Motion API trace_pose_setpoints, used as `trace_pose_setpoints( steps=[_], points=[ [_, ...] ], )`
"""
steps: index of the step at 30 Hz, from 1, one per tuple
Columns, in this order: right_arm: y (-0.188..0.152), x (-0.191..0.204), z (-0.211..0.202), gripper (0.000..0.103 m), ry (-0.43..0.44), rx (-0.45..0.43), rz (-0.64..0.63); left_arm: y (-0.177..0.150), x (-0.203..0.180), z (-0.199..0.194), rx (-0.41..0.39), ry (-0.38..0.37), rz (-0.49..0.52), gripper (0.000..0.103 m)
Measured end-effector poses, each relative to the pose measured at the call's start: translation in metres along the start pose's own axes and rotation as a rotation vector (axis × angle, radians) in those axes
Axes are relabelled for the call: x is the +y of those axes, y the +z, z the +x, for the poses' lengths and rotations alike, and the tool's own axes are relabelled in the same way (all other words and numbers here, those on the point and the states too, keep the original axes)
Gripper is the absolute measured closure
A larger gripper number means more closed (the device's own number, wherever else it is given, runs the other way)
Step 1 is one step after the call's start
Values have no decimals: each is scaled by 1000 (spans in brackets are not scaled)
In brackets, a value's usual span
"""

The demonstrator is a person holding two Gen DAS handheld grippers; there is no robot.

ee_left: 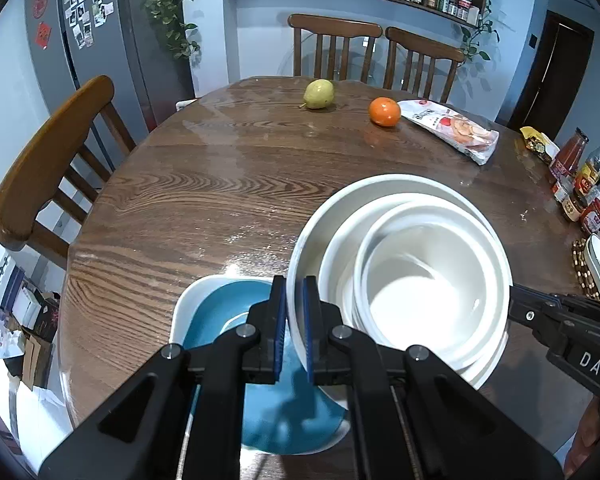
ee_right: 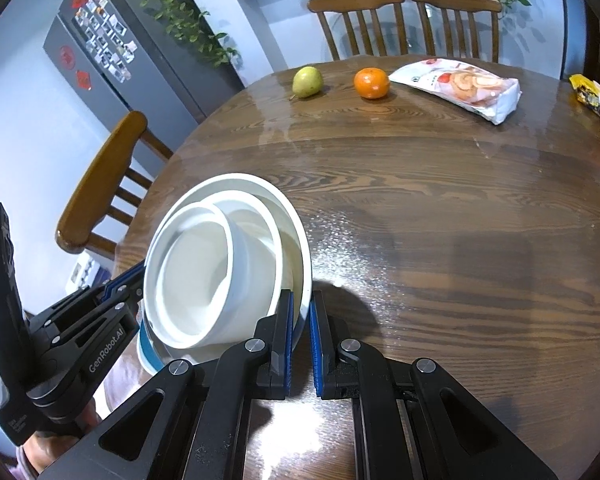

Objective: Organize plates and bowls
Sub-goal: 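Lift and carry the white stack over the blue dish in the tray, then lower the white stack onto the blue dish with both grippers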

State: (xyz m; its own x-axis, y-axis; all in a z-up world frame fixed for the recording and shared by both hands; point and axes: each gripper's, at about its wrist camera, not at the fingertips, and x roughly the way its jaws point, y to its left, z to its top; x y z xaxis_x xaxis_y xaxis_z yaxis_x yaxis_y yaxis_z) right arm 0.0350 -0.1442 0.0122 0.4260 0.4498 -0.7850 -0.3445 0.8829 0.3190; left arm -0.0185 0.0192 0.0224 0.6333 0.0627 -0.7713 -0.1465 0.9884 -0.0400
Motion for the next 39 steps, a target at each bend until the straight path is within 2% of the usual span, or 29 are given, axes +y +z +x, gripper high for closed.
trace_pose_setpoints(
  steps=[39],
  points=[
    [-1,53,34,93,59,63,-83,-12,60,-6,26,79,-83,100]
  ],
)
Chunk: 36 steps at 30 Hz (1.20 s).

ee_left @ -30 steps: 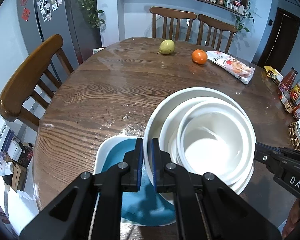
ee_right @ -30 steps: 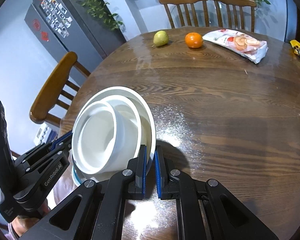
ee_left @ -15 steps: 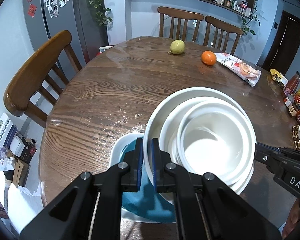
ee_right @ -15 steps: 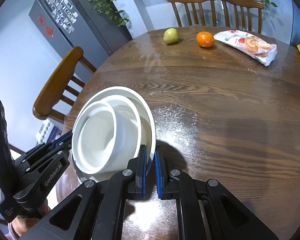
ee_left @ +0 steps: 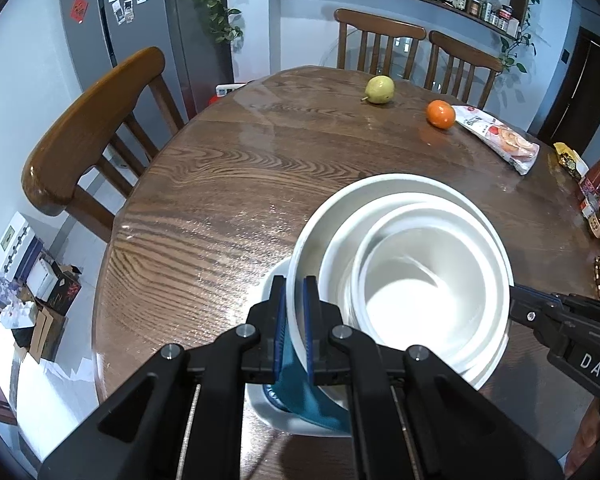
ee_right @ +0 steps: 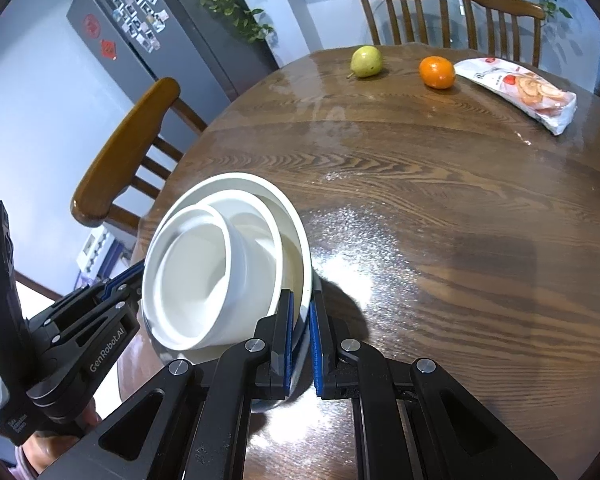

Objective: Organize plates and bowls
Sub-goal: 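Lower the white stack onto the blue dish with both grippers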

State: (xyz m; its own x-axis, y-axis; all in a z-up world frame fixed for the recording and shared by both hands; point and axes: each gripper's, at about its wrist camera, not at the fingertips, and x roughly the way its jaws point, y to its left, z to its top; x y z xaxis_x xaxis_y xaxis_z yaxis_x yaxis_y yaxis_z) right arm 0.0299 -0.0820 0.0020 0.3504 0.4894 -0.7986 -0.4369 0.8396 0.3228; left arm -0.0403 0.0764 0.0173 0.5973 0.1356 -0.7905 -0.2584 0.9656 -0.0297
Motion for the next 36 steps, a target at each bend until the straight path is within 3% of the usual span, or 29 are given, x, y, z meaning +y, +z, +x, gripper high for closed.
trace_pose_setpoints(
  steps=[36],
  points=[
    [-1,15,26,93,13,75,-15,-10,24,14,63,24,-36,100]
  ],
)
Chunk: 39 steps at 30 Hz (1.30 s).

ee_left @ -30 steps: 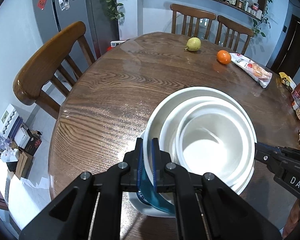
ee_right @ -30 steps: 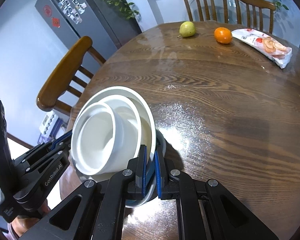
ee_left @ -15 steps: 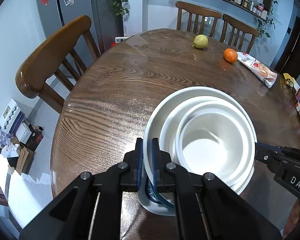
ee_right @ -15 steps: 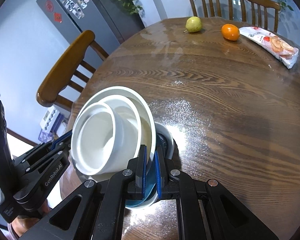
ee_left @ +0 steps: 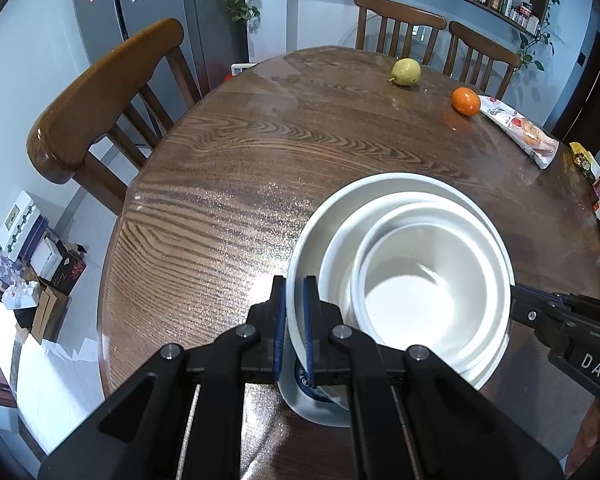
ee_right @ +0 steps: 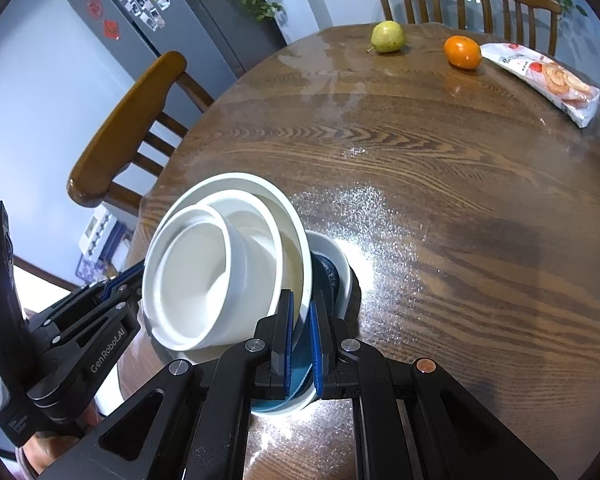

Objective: Organize plates and bowls
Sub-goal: 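Lower the white stack onto the blue dish with both grippers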

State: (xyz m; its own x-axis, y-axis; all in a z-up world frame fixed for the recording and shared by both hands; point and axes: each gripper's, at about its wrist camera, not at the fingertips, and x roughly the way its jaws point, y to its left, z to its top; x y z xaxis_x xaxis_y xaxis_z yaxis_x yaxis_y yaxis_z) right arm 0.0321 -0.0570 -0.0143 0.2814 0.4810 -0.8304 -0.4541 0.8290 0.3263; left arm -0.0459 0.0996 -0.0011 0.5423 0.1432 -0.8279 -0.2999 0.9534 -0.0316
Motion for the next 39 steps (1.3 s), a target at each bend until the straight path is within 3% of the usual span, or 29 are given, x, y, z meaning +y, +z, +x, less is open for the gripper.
trace_pose_setpoints(
  steps=[21,39],
  points=[
    [1,-7,9,93,14,32,45,2,-2,7,20,12,16,100],
    [1,-3,8,92,-10,9,36,4,-3,9,14,24,27,99]
  ],
)
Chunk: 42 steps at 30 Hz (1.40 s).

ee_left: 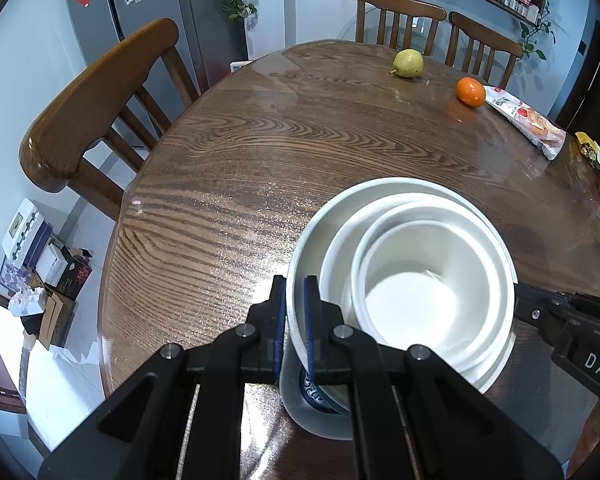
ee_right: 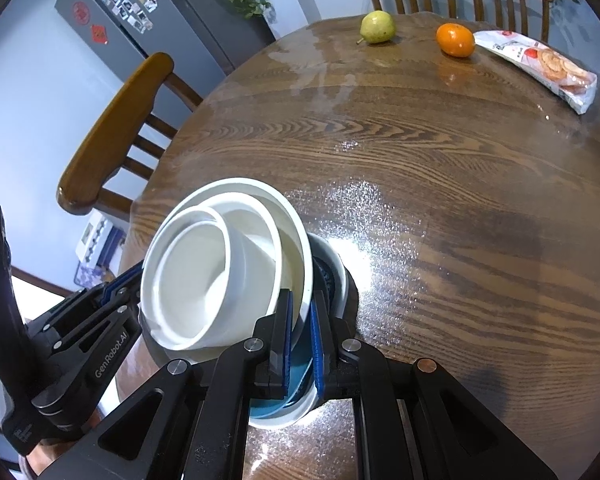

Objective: Organize plates and bowls
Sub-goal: 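Lower the white stack onto the blue dish with both grippers, then open both grippers to release the white stack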

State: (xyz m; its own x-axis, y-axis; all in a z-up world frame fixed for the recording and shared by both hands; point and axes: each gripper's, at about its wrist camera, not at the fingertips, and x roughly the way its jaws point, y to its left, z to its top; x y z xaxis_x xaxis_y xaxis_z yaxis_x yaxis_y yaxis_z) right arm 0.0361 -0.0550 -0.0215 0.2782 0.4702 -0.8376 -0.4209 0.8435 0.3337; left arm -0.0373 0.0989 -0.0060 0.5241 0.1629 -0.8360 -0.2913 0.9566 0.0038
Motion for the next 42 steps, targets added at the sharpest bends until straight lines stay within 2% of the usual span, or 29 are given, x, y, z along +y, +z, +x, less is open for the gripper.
trace_pose_setpoints(
  steps=[15,29,31,36,42],
  points=[
    [1,5,-2,92,-50,-35,-38,0,-1,0,-10,8,8,96],
    [-1,3,-3,92,-62,-56,-29,0,0,0,-14,10,20,94],
    [0,4,-3,92,-64,-57,-29,0,0,0,-14,11,18,93],
    [0,3,-3,92,-68,-56,-28,0,3,0,-16,24,5,80],
    [1,2,-4,92,-68,-60,-27,-1,5,0,-15,21,-6,76]
  ],
)
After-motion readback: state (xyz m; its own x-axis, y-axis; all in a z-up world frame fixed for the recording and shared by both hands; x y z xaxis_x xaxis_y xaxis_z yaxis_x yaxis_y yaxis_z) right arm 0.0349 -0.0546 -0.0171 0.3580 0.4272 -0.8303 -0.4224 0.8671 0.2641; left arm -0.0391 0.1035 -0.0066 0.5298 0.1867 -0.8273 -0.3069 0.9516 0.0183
